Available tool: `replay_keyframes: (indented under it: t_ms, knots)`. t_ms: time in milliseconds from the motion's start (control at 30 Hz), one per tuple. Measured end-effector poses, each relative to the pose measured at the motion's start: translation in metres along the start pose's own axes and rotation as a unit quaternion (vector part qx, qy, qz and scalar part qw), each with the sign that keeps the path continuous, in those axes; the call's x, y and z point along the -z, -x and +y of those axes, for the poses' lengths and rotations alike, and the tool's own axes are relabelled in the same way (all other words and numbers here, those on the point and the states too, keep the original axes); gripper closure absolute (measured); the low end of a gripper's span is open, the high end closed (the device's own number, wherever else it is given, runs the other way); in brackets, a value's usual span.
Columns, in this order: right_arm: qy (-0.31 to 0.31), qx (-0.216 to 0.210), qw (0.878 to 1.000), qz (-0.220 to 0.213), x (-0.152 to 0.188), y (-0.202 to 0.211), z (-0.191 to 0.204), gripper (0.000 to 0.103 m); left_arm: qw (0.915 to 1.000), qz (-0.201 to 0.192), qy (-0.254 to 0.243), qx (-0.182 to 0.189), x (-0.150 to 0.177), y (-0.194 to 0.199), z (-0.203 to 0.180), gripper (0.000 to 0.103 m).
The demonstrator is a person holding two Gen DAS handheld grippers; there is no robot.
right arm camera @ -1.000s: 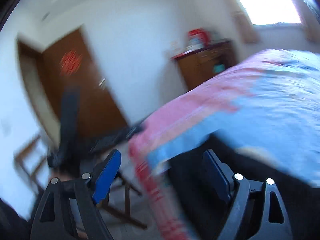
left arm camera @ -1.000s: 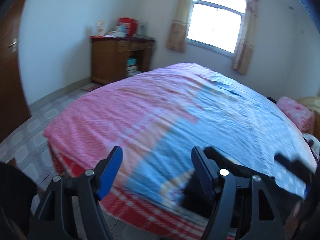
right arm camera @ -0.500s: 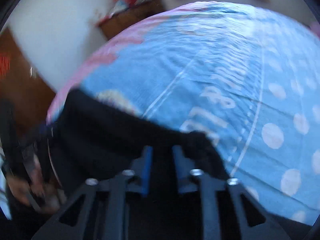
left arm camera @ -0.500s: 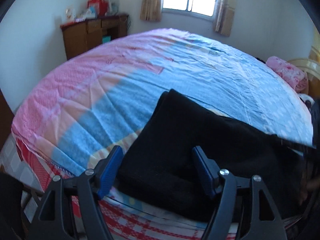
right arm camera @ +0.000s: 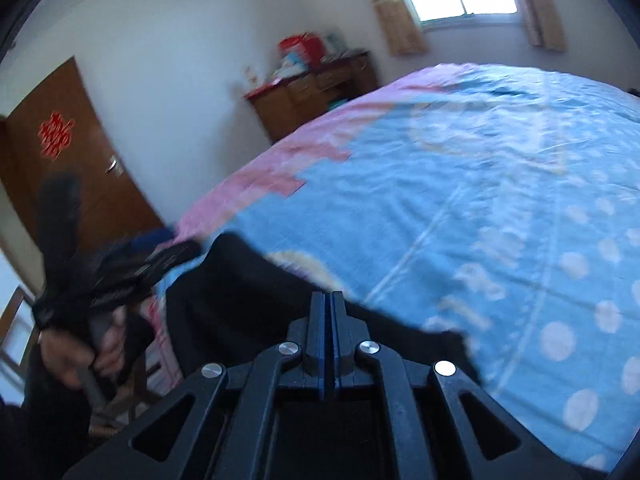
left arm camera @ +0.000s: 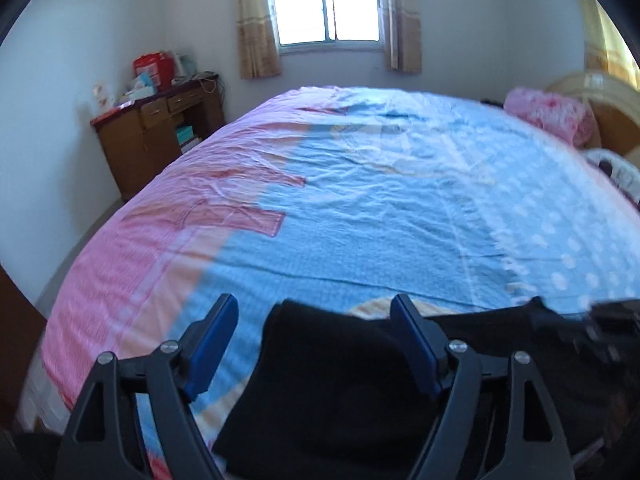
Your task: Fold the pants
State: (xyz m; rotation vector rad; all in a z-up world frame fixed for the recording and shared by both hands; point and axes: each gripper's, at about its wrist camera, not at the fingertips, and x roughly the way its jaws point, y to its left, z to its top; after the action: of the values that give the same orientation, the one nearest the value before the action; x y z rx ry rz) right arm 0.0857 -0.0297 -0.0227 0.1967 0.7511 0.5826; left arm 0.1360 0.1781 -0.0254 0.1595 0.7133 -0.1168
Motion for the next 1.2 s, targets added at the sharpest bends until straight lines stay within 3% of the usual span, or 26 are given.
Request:
replay_keyframes:
  t_ms: [100, 133, 200, 267, 333, 433, 567, 633, 733, 767, 867, 933, 1033, 1100, 1200]
  knots:
    - [-0.011, -0.028, 0.999, 0.036, 0.022, -0.014, 0.016, 0.100, 0.9971, 0.069, 0.006, -0.032, 0.002, -0.054, 0.002, 0.024]
    - [-0.009, -0.034, 0.998, 0.049, 0.028, -0.019, 0.020, 0.100, 0.9961, 0.081, 0.027, -0.018, 0.005, -0.065, 0.007, 0.024]
    - [0.006, -0.027, 0.997, 0.065, 0.048, -0.020, 0.035, 0.100, 0.9940, 0.092, 0.058, -0.014, -0.002, -0.065, 0.015, 0.021]
    - [0.021, -0.041, 0.996, 0.071, 0.065, -0.011, 0.046, 0.100, 0.9921, 0.103, 0.062, -0.035, -0.004, -0.068, 0.015, 0.013]
    - [0.023, -0.053, 0.996, 0.064, 0.076, 0.006, 0.048, 0.100, 0.9915, 0.106, 0.067, -0.035, -0.002, -0.065, 0.015, 0.013]
    - [-0.016, -0.028, 0.999, 0.027, 0.080, 0.041, 0.021, 0.100, 0.9925, 0.098, 0.057, -0.045, -0.005, -0.040, 0.008, 0.014]
    - [-0.080, 0.067, 0.995, -0.003, 0.092, 0.090, -0.024, 0.100, 0.9971, 0.040, 0.001, -0.065, -0.008, -0.002, -0.013, 0.012]
    - [-0.072, 0.089, 0.993, 0.001, 0.100, 0.095, -0.032, 0.100, 0.9966, 0.050, -0.017, -0.064, 0.001, -0.003, -0.019, 0.012]
    - [-0.064, 0.075, 0.994, 0.044, 0.125, 0.078, -0.033, 0.100, 0.9944, 0.079, -0.014, -0.068, 0.027, -0.014, -0.014, 0.012]
    - [-0.064, 0.079, 0.993, 0.052, 0.134, 0.075, -0.035, 0.100, 0.9948, 0.080, -0.004, -0.063, 0.034, -0.016, -0.010, 0.011]
    - [-0.076, 0.072, 0.994, 0.025, 0.143, 0.081, -0.038, 0.100, 0.9940, 0.079, 0.069, -0.031, 0.039, -0.015, 0.010, 0.011]
    - [-0.078, 0.079, 0.994, 0.010, 0.139, 0.091, -0.036, 0.100, 0.9921, 0.074, 0.093, -0.041, 0.031, -0.005, 0.009, 0.014]
    - [-0.083, 0.096, 0.991, -0.029, 0.134, 0.119, -0.039, 0.100, 0.9958, 0.021, 0.081, -0.036, 0.022, 0.022, -0.014, 0.014]
    - [-0.090, 0.149, 0.984, -0.048, 0.130, 0.146, -0.049, 0.100, 0.9976, 0.002, 0.070, -0.002, 0.018, 0.037, -0.038, 0.012]
    - [-0.148, 0.181, 0.970, -0.068, 0.133, 0.186, -0.084, 0.100, 0.9967, -0.008, 0.050, 0.064, 0.018, 0.045, -0.085, 0.012]
